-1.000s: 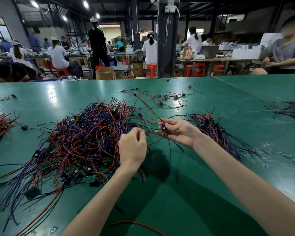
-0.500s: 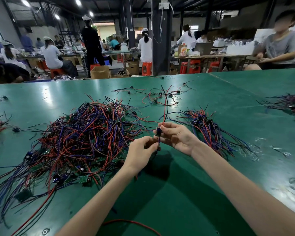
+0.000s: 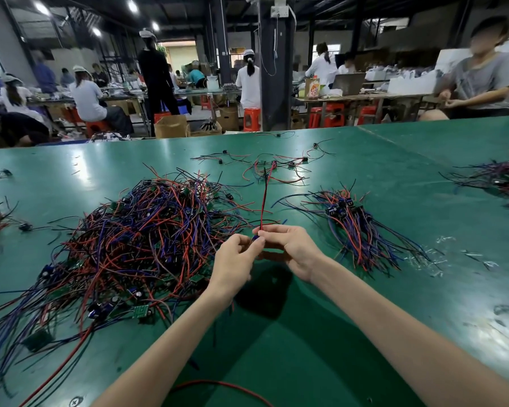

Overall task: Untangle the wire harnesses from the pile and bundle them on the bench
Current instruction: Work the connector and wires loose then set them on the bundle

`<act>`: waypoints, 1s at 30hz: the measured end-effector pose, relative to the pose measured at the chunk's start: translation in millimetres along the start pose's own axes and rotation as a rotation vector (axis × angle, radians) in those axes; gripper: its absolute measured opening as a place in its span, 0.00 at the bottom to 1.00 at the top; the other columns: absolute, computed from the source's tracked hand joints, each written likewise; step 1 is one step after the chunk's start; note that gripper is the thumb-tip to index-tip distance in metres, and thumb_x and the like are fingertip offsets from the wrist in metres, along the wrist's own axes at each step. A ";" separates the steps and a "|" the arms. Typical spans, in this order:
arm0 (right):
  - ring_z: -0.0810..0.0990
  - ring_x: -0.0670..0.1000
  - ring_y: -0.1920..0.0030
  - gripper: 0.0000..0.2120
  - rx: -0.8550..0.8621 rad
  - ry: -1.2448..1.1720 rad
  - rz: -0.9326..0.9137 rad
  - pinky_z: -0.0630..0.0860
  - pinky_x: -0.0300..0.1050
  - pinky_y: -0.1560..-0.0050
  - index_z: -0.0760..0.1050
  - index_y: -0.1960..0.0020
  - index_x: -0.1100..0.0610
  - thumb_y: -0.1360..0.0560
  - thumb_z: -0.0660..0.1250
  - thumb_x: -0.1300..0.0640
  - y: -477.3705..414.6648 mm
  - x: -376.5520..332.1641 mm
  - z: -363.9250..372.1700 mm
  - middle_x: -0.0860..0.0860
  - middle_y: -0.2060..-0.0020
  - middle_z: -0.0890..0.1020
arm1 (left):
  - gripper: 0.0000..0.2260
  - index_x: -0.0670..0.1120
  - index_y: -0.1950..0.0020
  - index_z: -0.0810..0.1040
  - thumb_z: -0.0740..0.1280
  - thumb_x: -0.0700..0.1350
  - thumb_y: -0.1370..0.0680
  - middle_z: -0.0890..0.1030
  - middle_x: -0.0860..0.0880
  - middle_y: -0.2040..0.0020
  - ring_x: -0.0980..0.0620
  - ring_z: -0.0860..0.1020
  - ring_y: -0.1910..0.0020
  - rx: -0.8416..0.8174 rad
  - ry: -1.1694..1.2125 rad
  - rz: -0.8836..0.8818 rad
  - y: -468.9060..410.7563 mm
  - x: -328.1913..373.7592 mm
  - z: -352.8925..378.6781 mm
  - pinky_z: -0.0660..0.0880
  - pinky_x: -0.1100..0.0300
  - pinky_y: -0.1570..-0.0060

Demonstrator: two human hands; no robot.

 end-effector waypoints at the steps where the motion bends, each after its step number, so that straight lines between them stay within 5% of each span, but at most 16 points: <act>1: 0.79 0.49 0.67 0.05 -0.006 0.034 -0.011 0.77 0.43 0.62 0.79 0.58 0.61 0.26 0.66 0.67 0.7 1.0 2.1 0.52 0.67 0.81 | 0.11 0.45 0.60 0.73 0.67 0.50 0.22 0.75 0.49 0.69 0.57 0.66 0.78 0.011 -0.012 0.000 -0.2 0.4 -0.7 0.63 0.62 0.77; 4: 0.76 0.42 0.68 0.07 0.002 0.134 -0.033 0.72 0.35 0.66 0.77 0.59 0.57 0.24 0.64 0.65 2.3 3.0 4.8 0.48 0.68 0.79 | 0.13 0.45 0.62 0.74 0.65 0.50 0.21 0.72 0.52 0.72 0.55 0.65 0.77 0.028 -0.048 -0.006 -0.5 2.0 -1.0 0.62 0.58 0.74; 9: 0.72 0.46 0.67 0.09 0.053 0.108 0.010 0.69 0.36 0.68 0.76 0.59 0.58 0.22 0.62 0.63 0.5 3.8 1.6 0.51 0.67 0.76 | 0.08 0.45 0.57 0.72 0.64 0.45 0.20 0.66 0.52 0.74 0.58 0.60 0.81 -0.032 0.112 -0.093 2.5 1.3 4.5 0.56 0.68 0.81; 16: 0.69 0.47 0.69 0.12 0.174 0.081 -0.032 0.67 0.38 0.68 0.76 0.61 0.60 0.21 0.60 0.64 -11.1 -3.4 -10.4 0.51 0.69 0.73 | 0.08 0.44 0.57 0.72 0.62 0.44 0.20 0.63 0.54 0.77 0.57 0.57 0.81 -0.075 0.184 -0.143 1.6 2.0 5.3 0.54 0.69 0.80; 24: 0.70 0.45 0.72 0.13 0.281 0.087 -0.077 0.68 0.37 0.72 0.79 0.63 0.60 0.22 0.62 0.64 -20.5 -11.6 -38.0 0.49 0.73 0.76 | 0.13 0.42 0.57 0.75 0.65 0.52 0.21 0.61 0.51 0.76 0.55 0.56 0.81 -0.070 0.116 -0.096 1.3 2.5 5.5 0.55 0.67 0.80; 30: 0.69 0.43 0.77 0.13 0.350 0.075 -0.129 0.67 0.35 0.76 0.77 0.63 0.60 0.22 0.61 0.65 -22.6 -20.6 -49.3 0.50 0.72 0.75 | 0.07 0.45 0.54 0.74 0.63 0.48 0.20 0.59 0.52 0.76 0.54 0.56 0.82 -0.130 0.064 -0.085 0.9 0.7 7.1 0.54 0.68 0.80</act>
Point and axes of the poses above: each hand's wrist, its own y-axis away from the middle knuckle, its own z-axis out of the palm, x = y × z, the point moved 6 cm from there along -y, towards the middle knuckle
